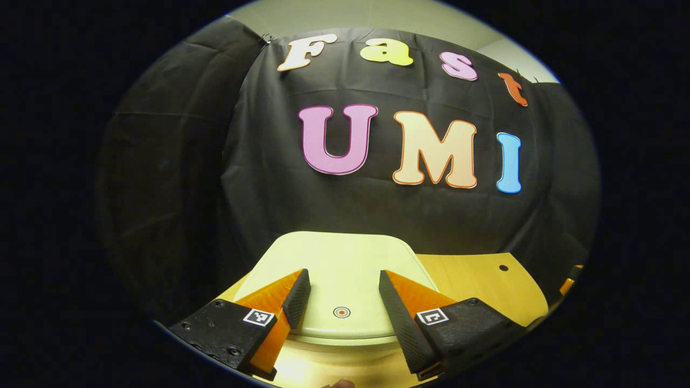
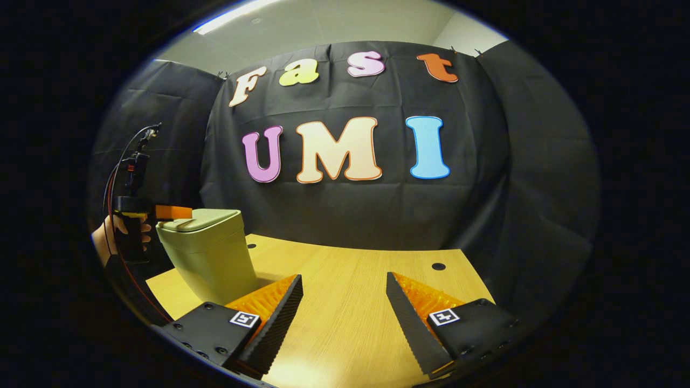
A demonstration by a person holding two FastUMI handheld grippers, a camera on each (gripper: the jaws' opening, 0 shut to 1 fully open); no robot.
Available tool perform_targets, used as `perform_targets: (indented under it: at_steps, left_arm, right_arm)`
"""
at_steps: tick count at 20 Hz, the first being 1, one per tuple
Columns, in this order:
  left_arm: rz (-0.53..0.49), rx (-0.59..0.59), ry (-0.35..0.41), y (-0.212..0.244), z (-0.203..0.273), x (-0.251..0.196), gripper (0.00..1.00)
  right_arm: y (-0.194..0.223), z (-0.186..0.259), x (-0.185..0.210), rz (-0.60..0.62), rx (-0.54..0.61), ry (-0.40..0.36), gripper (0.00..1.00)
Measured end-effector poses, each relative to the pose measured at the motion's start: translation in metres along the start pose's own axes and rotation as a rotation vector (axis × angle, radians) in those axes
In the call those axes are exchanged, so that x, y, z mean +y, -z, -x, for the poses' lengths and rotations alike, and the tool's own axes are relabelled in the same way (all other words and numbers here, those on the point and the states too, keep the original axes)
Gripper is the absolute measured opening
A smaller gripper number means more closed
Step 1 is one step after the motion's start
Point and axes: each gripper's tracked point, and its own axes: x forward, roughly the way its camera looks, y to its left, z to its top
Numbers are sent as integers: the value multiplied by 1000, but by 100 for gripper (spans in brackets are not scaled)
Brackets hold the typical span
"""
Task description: Press the lid of the desktop garbage bin to open it, pick up the crumpled paper on the desktop and throw it into the bin, then pick up the pop can on the desktop and drop it into the bin, and finally close the garbage bin lid.
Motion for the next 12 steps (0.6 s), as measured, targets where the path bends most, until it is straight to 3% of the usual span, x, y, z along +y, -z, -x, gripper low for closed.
perform_targets:
  at_steps: [3,5,7,11,12]
  left_arm:
    - [-33,-68,-22,2,1,0,81]
    - [-99,-50,-24,9,-2,-1,81]
    - [-30,-55,18,10,2,-6,82]
    - [-25,-138,80,-2,8,-15,80]
    - [-4,-161,86,-5,13,-19,87]
  right_arm:
    - [6,-3,0,-11,17,3,98]
    - [9,-3,0,-25,22,7,98]
    - [3,-3,2,-25,4,9,98]
    - [-16,0,-1,-38,-46,10,98]
    - [-23,3,-5,-35,-63,16,98]
